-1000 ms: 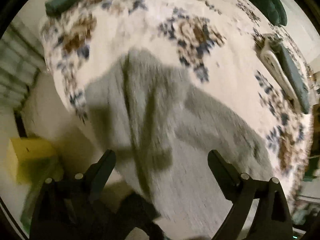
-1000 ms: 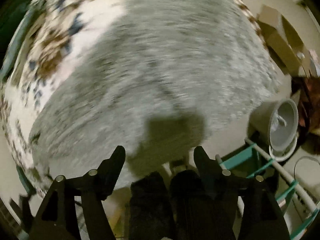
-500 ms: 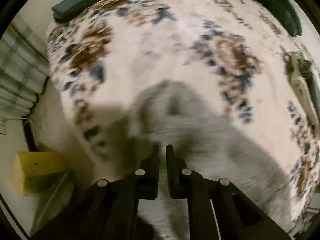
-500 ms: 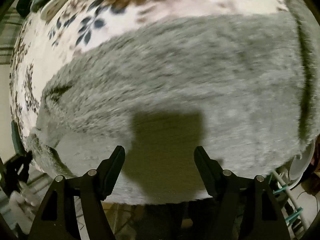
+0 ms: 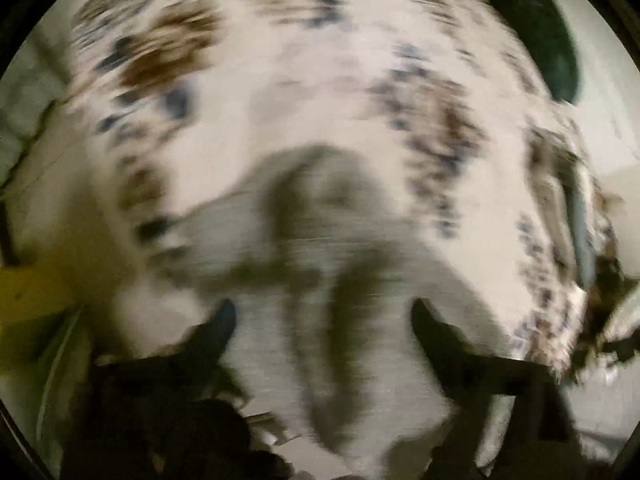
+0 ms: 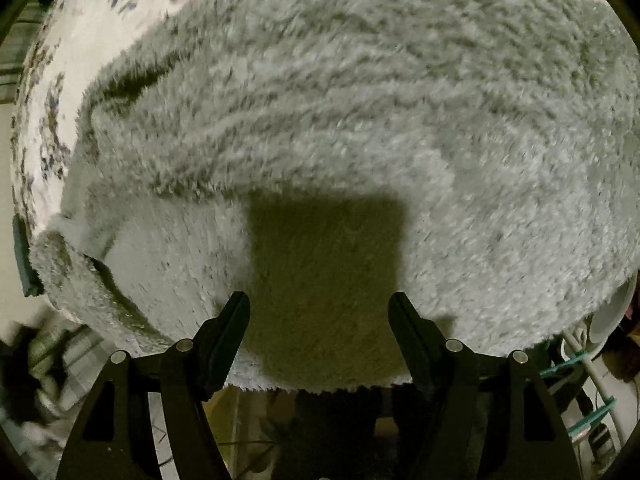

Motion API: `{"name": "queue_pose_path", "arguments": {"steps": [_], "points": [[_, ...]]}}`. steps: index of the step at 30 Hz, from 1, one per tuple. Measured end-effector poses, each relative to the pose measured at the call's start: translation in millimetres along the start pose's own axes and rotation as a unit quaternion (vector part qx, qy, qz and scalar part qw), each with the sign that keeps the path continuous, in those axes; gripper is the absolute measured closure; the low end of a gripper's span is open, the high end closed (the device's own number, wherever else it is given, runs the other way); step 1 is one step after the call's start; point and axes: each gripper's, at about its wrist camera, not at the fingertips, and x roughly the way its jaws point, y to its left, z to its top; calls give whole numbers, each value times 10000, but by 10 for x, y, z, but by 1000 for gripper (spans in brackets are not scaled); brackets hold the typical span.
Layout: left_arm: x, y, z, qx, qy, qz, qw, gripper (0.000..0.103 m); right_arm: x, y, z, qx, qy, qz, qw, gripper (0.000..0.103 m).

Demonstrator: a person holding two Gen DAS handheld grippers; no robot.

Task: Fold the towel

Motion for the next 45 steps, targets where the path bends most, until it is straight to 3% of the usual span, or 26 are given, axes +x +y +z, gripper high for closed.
{"name": "queue_pose_path", "arguments": {"steps": [4,5,6,7,10,13,17,21,24,26,27,28,29,30,31,34,36,38,42,45], "points": [[284,-426,41,515,-31,371,9980,12,-28,98,-7,-48,-93,-82,9999,29],[342,-466,44,629,-58,452,9970,17,-33,112,-4,-49,-115,-101,9999,29],[411,-505,46,746,-84,573,9955,63,-54,117,6,-48,-149,-110,9998,29],[442,-489,66,785,-71,611,9950,93,-63,128,26,-45,-164,-112,9998,29],[265,-269,54,776,-358,467,9952,93,-83,199,29,-45,-230,-129,9996,29],[67,85,-17,626,-504,625,9948,93,-78,248,75,-108,-224,-124,9996,29],[198,651,-13,208,-265,1061,9938,93,-13,281,3,-179,-142,-94,9997,29],[477,993,14,-234,87,980,9949,87,89,375,-97,-172,-60,-81,9998,29],[496,1008,13,-372,147,801,9960,85,103,451,-182,-217,-61,24,9997,29],[410,974,-12,-356,125,832,9958,71,57,435,-219,-250,-94,127,9996,29],[356,955,-28,-351,94,825,9959,57,-1,399,-238,-247,-151,238,9993,29],[286,931,-47,-327,39,828,9960,33,-45,372,-252,-240,-195,326,9990,29],[201,894,-69,-280,-33,870,9958,20,-48,414,-300,-230,-230,386,9987,29],[84,840,-104,-196,-164,964,9950,13,-139,340,-324,-175,-303,488,9982,29],[-12,781,-137,-96,-282,1058,9939,13,-159,456,-314,-115,-358,548,9978,29],[-275,506,-270,385,-575,1430,9873,13,-424,133,-361,86,-594,721,9956,29],[-377,313,-318,696,-713,1608,9819,13,-669,-133,-356,214,-868,543,9945,29],[-369,118,-421,996,-776,1555,9797,13,-990,-518,-260,386,-1279,118,9910,29],[-58,-444,-726,1602,-426,1311,9774,13,-1445,-1393,24,999,-1977,-798,9719,29],[227,-919,-1048,1996,-85,1055,9741,13,-1578,-2116,322,1352,-2281,-1093,9580,29]]}}
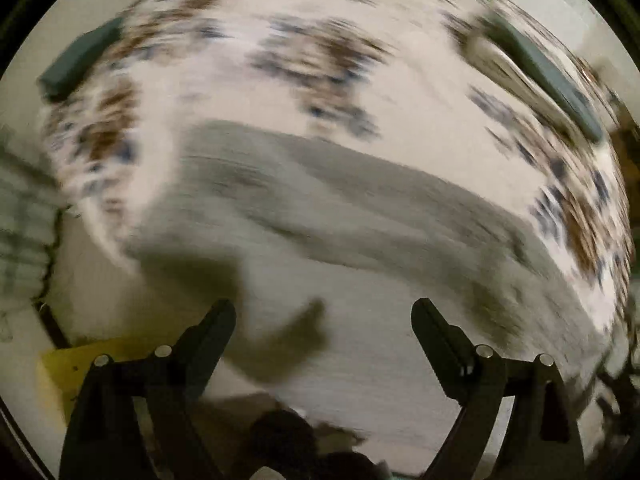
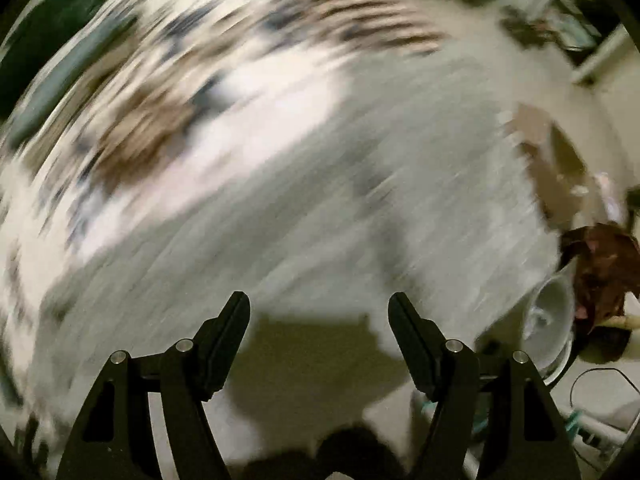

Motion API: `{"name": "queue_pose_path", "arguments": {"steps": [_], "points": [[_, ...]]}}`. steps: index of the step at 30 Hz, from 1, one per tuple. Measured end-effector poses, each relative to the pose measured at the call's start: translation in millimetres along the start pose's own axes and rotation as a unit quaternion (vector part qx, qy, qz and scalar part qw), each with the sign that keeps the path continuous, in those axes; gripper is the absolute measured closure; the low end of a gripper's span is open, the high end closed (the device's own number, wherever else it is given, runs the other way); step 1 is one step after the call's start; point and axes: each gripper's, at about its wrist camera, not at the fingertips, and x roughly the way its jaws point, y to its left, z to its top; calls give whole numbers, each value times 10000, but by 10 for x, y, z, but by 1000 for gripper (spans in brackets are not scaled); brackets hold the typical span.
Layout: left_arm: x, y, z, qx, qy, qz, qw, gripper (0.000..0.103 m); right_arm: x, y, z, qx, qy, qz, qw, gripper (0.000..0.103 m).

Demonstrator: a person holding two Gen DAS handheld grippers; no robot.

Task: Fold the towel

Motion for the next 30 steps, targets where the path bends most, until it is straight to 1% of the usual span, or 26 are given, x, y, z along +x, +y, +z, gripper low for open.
{"name": "queue_pose_path", "arguments": {"steps": [1,2,3,4,5,6,7,8,9,11,12,14,17,18,19,20,21,22,23,25,26,27,28,29,30], "points": [[54,-237,-52,183,93,-91,9997,13,89,-105,94,26,58,7,10000,29],[76,-387,-87,291,149,-167,9993,13,229,-227,182,75,198,112,9997,29],[127,-601,-146,481,223,-198,9984,13,319,-345,229,170,261,45,9995,30],[166,-804,-206,675,302,-194,9971,13,364,-503,255,372,285,-120,9988,30],[179,-982,-258,820,362,-256,9956,13,391,-675,235,774,280,-236,9963,30],[194,-1124,-306,959,407,-286,9941,13,405,-849,230,1167,287,-307,9923,30],[199,-1241,-357,1071,431,-276,9929,13,388,-1168,188,1697,304,-395,9842,30],[211,-1322,-392,1146,443,-291,9920,13,377,-1442,147,2088,329,-515,9760,30],[228,-1445,-446,1265,463,-333,9903,13,371,-1683,83,2391,363,-506,9690,30],[279,-1637,-532,1483,550,-273,9870,13,348,-2017,-36,2752,416,-159,9604,30],[308,-1734,-581,1573,620,-297,9852,13,304,-2136,-102,2874,367,-95,9571,30],[350,-1870,-655,1713,699,-294,9823,13,211,-2271,-128,2875,199,14,9576,30],[412,-2048,-740,1856,851,-306,9784,13,100,-2320,-218,2974,-173,691,9521,30],[424,-2102,-764,1892,893,-280,9775,13,132,-2349,-209,3033,-196,1055,9468,30],[428,-2141,-785,1918,913,-279,9768,13,188,-2341,-224,3097,-210,1259,9422,30],[431,-2197,-807,1972,929,-287,9755,13,246,-2367,-216,3211,-218,1596,9332,30],[437,-2249,-823,2023,934,-265,9745,13,311,-2356,-198,3281,-181,1785,9274,30],[445,-2298,-845,2094,939,-229,9730,13,373,-2296,-184,3328,-146,1865,9243,30],[452,-2335,-857,2127,941,-216,9723,13,453,-2331,-180,3393,-108,1921,9208,30],[491,-2408,-902,2222,959,-123,9702,13,666,-2314,-149,3535,87,1809,9177,30],[524,-2444,-928,2262,1004,-85,9689,13,767,-2315,-138,3643,217,1772,9140,30],[543,-2472,-945,2274,1032,-75,9683,13,821,-2307,-122,3716,222,1748,9115,36],[562,-2503,-967,2283,1066,-57,9677,13,839,-2291,-102,3732,144,1671,9125,42],[564,-2535,-1018,2284,1081,-52,9675,13,846,-2281,-83,3704,108,1561,9156,70],[559,-2558,-1047,2284,1113,-75,9671,13,796,-2253,-82,3656,94,1505,9185,92]]}}
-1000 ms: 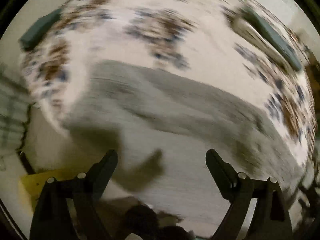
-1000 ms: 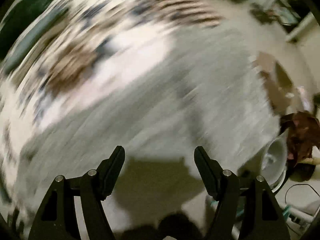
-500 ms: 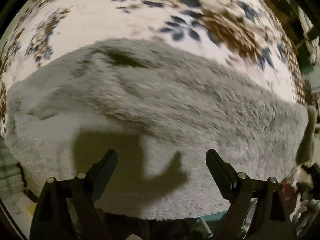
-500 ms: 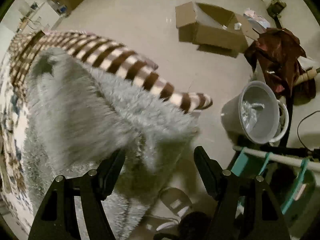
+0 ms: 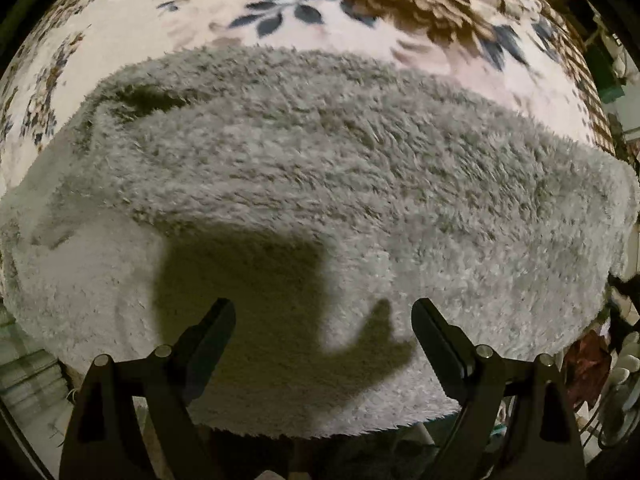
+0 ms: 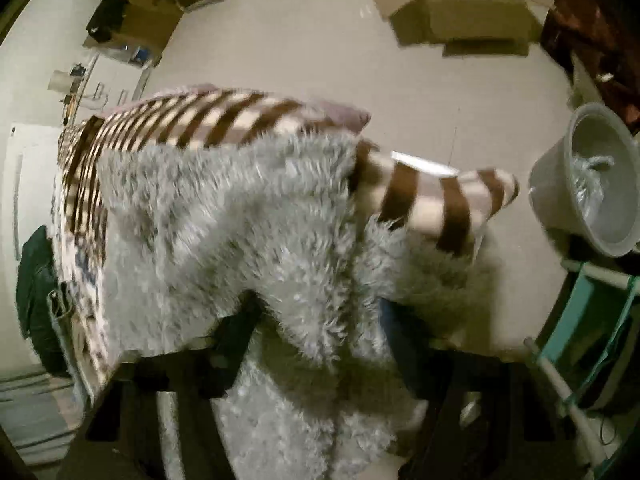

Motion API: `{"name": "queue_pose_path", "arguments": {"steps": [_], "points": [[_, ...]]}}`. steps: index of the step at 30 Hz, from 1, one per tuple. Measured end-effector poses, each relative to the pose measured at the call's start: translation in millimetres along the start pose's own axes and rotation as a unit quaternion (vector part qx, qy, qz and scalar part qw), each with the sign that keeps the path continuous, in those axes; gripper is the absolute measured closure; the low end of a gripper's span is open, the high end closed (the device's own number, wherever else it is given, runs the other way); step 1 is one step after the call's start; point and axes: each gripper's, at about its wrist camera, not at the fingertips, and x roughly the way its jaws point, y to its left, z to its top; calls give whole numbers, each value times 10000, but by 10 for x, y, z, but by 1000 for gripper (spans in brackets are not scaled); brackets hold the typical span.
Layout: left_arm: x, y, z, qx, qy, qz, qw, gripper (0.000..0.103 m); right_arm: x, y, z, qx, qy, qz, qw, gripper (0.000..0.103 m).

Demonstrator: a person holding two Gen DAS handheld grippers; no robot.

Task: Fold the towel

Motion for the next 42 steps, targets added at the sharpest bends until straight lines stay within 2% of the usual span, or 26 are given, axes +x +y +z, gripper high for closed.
{"name": "queue_pose_path", "arguments": {"steps": [2,8,11,14,16,17,18,21,23,25,26,27,28,30,32,34,35,36,37,38,40,42], "points": [[-23,-77,-28,62,1,-44,10000,13,-85,23,-33,-74,-68,16,9999,94],[-88,-356,-194,263,19,-124,9996,13,-732,-60,-224,-213,-333,-50,9992,96],[-61,-445,-183,299,31,-122,9995,13,-816,-137,-258,-234,-354,-103,9990,97],[-7,-451,-177,261,88,-106,9996,13,-540,-310,-271,-225,276,-328,9988,97],[12,-466,-163,224,123,-143,9996,13,-405,-414,-261,-87,620,-383,9973,87],[-3,-393,-168,219,116,-142,9996,13,-406,-446,-246,-3,628,-330,9975,79],[-11,-407,-164,216,90,-140,9996,13,-440,-458,-227,53,539,-211,9983,70],[-34,-310,-142,187,53,-156,9997,13,-546,-468,-176,105,232,29,9997,55],[-27,-257,-83,136,57,-174,9997,13,-500,-473,-153,172,260,185,9993,51],[-13,-237,-69,86,70,-172,9998,13,-337,-449,-158,182,491,138,9985,51],[-37,-195,-62,62,70,-188,9998,13,-252,-438,-184,207,622,87,9978,56],[-3,-182,-43,58,54,-204,9998,13,-172,-401,-242,177,754,157,9969,86],[19,-178,-15,74,29,-207,9998,13,-170,-340,-284,44,769,35,9970,96],[-10,-181,-5,135,-30,-195,9997,13,-362,-234,-358,-213,387,-182,9989,96],[-35,-150,20,180,-71,-171,9997,13,-524,-192,-381,-409,116,-579,9974,97],[-87,-49,41,165,-53,-178,9997,13,-483,-258,-364,-372,308,-782,9958,96],[-77,-34,72,132,-45,-185,9997,13,-385,-277,-352,-417,623,-862,9935,94],[-78,-16,113,85,-55,-201,9997,13,-302,-283,-346,-424,962,-1044,9890,82],[-92,4,153,51,-82,-210,9997,13,-305,-269,-342,-410,1053,-1156,9868,76],[-119,25,207,15,-143,-212,9997,13,-343,-247,-335,-404,1032,-1136,9873,71],[-159,66,296,-25,-225,-210,9995,13,-557,-76,-324,-459,730,-846,9927,71],[-198,92,425,-68,-339,-173,9993,13,-741,179,-347,-527,468,-457,9965,64]]}}
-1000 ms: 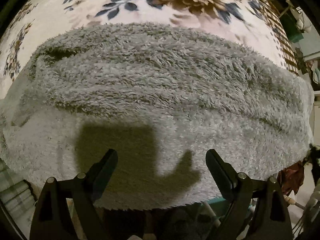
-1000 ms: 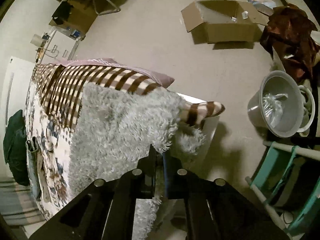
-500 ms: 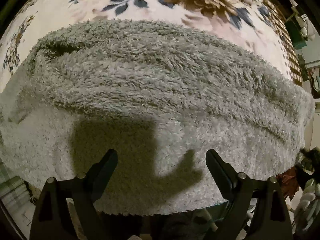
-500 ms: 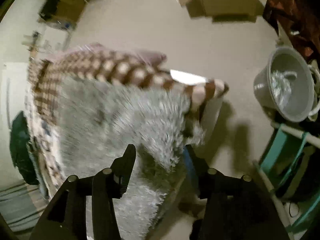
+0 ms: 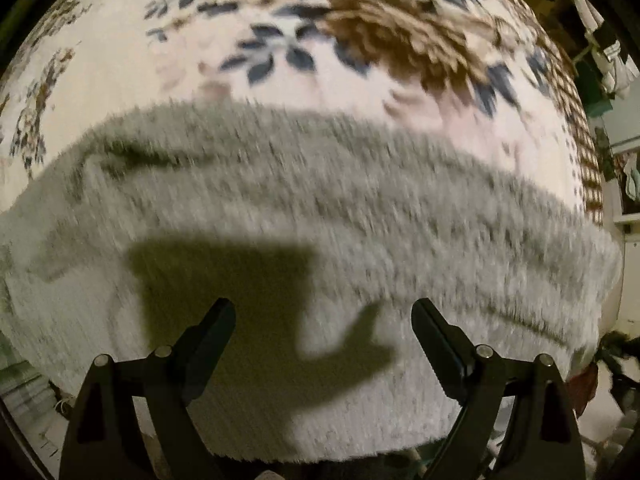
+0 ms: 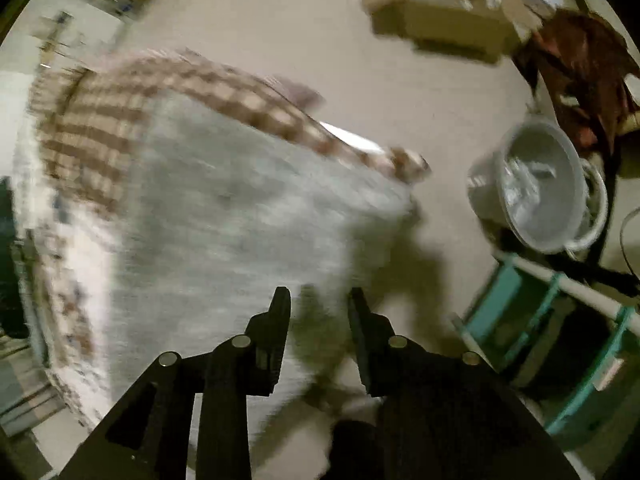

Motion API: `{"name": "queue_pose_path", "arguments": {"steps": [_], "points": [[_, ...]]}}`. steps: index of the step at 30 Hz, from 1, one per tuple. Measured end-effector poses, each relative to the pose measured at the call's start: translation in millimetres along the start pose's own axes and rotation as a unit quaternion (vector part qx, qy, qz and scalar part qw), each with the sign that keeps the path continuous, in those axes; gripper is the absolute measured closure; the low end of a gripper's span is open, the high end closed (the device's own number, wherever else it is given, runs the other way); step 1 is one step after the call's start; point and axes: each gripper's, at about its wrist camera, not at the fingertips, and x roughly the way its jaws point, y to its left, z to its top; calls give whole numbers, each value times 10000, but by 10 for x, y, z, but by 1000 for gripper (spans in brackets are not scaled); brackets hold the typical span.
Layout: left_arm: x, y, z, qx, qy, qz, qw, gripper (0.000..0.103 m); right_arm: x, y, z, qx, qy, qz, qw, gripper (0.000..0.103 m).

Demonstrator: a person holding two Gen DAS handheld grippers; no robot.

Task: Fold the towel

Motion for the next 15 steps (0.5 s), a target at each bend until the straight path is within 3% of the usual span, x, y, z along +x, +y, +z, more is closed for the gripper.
{"name": "queue_pose_path", "arguments": {"steps": [4,7,9,10,11,15], "points": [[40,72,373,-96,-127,65,9999,13,193,663,25,-53,479,959,9942,61],[159,103,615,-60,-225,318,9992,13,634,1039,79,-3,877,968,9914,61],[258,122,779,-34,-186,367,9991,13,977,1195,89,155,1142,674,9910,65],[283,124,842,-18,-201,362,9991,13,1038,1190,63,256,1072,626,9919,76],[300,126,910,14,-201,373,9991,13,1061,1208,64,361,946,502,9936,97],[170,201,1105,-18,-319,181,9993,13,795,1380,65,123,315,429,9985,98]]}}
